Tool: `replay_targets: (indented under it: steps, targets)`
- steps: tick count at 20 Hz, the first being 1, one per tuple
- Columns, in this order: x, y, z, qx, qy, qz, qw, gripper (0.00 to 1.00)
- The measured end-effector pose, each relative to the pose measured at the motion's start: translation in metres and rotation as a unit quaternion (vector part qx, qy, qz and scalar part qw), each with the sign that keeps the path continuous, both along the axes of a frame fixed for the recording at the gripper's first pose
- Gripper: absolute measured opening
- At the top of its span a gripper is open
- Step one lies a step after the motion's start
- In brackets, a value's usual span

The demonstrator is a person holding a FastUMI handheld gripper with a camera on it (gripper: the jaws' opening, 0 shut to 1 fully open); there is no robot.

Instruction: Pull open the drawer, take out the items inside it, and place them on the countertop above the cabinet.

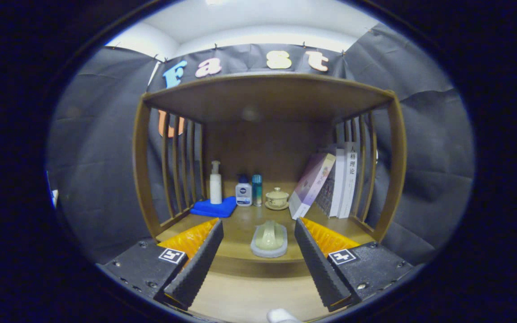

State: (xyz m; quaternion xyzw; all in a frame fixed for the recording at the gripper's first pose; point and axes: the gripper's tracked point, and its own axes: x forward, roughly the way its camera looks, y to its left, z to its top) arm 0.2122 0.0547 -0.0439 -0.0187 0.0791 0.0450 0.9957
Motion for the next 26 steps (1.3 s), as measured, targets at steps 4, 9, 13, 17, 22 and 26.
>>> replay_targets:
  steps: [4, 9, 13, 17, 22, 26]
  targets:
    - [-0.052, 0.000, -0.005, -0.012, -0.047, -0.002, 0.999, 1.00]
    - [-0.081, -0.009, -0.049, -0.013, -0.059, -0.022, 0.998, 1.00]
    - [-0.112, -0.030, -0.086, -0.014, -0.057, -0.048, 0.997, 1.00]
    - [-0.131, -0.045, -0.120, -0.009, -0.037, -0.060, 0.997, 1.00]
    - [-0.133, -0.042, -0.155, -0.020, 0.001, -0.052, 0.998, 1.00]
    - [-0.129, -0.039, -0.177, -0.023, 0.023, -0.053, 0.998, 1.00]
